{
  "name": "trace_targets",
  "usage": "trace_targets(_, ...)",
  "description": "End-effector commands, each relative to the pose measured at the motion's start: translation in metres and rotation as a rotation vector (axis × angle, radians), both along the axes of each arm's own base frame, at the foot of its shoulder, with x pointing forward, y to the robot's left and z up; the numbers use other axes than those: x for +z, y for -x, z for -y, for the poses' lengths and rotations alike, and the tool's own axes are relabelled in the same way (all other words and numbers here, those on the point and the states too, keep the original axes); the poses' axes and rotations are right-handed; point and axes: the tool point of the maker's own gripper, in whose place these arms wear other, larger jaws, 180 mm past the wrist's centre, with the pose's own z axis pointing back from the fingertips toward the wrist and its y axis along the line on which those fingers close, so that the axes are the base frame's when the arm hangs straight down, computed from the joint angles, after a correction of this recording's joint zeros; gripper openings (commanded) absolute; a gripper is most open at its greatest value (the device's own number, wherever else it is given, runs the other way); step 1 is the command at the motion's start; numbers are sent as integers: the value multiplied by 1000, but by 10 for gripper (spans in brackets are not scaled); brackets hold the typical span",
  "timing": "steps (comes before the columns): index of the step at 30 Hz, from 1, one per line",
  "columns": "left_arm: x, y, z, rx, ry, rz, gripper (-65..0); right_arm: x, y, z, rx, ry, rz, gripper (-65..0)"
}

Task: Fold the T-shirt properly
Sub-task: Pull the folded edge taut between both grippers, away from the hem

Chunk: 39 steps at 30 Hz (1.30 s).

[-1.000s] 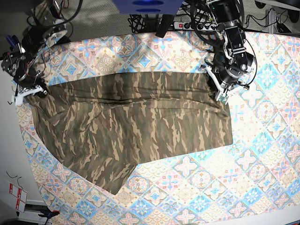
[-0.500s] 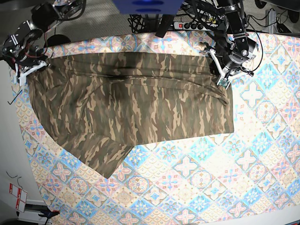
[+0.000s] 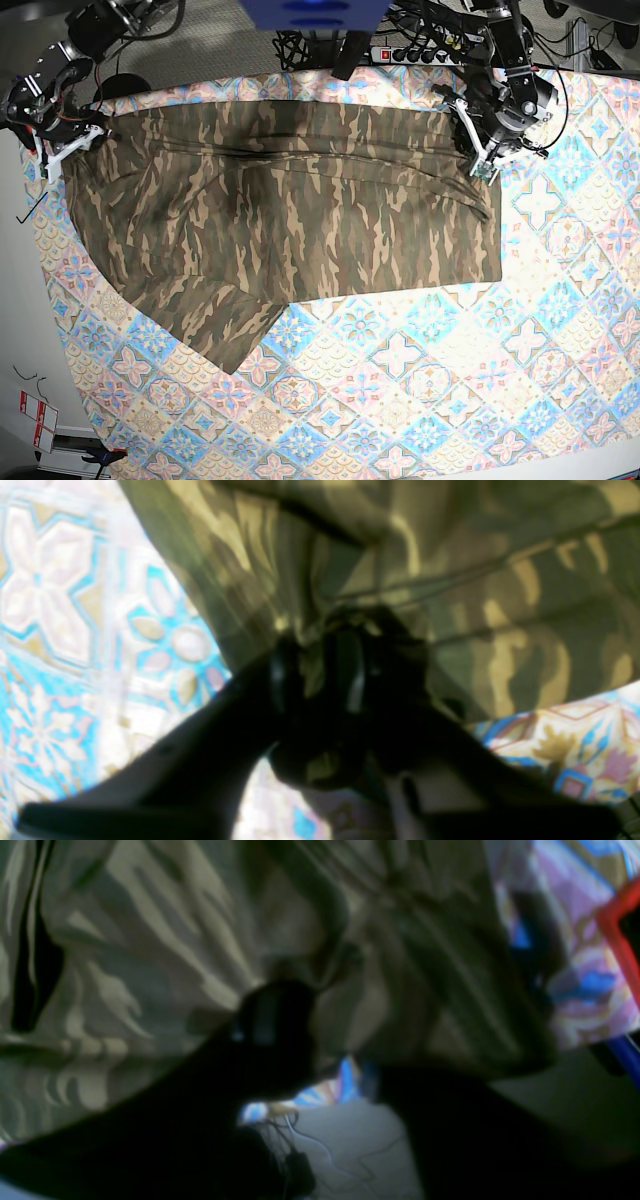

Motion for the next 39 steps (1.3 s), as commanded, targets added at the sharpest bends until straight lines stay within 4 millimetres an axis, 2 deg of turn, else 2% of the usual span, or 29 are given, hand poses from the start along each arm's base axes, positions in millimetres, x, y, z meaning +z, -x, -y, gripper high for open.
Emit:
trace_targets(1,-13,44,-28,6,-140,-197,-432,10,-5,12,-2,37,17,-356)
trace_targets(4,-13,44,-28,6,-140,-197,-383,12,-7,14,-2,43,22,-312)
trace_targets(5,-13,44,-28,6,-140,-197,-369,15,-13,15,-3,44,37,-303)
trace_targets(8,-11,42,-28,5,-142,-191,-353,19,-17,20,-5,53,42,-298)
trace_targets(13,13,31,-27,3,-170,-113,-353,32,-22,31,2,95,53,-298)
trace_targets(16,33,18,-27,-1,-202,-52,-353,49,-22,38,16,146,36,-298)
trace_targets(21,42,12,-25,0,-208,-20,-353,70,-24,44,29,206,29,-298)
trace_targets(25,43,10,-26,0,-211,-15,-353,69,-10,54,29,268,-71,-298)
trace_targets(30,44,9,-27,-1,-213,-12,-353,73,-5,64,21,333,-145,-298)
trace_targets(31,44,9,-26,0,-212,-11,-353,77,-7,67,21,344,-138,-298)
trace_targets(33,51,3,-27,-1,-221,12,-353,90,-25,66,42,377,-96,-298)
trace_targets(36,66,-17,-25,4,-229,76,-352,104,-46,57,111,427,-65,-298)
trace_targets(39,82,-37,-23,14,-231,144,-352,118,-74,44,210,477,-28,-305)
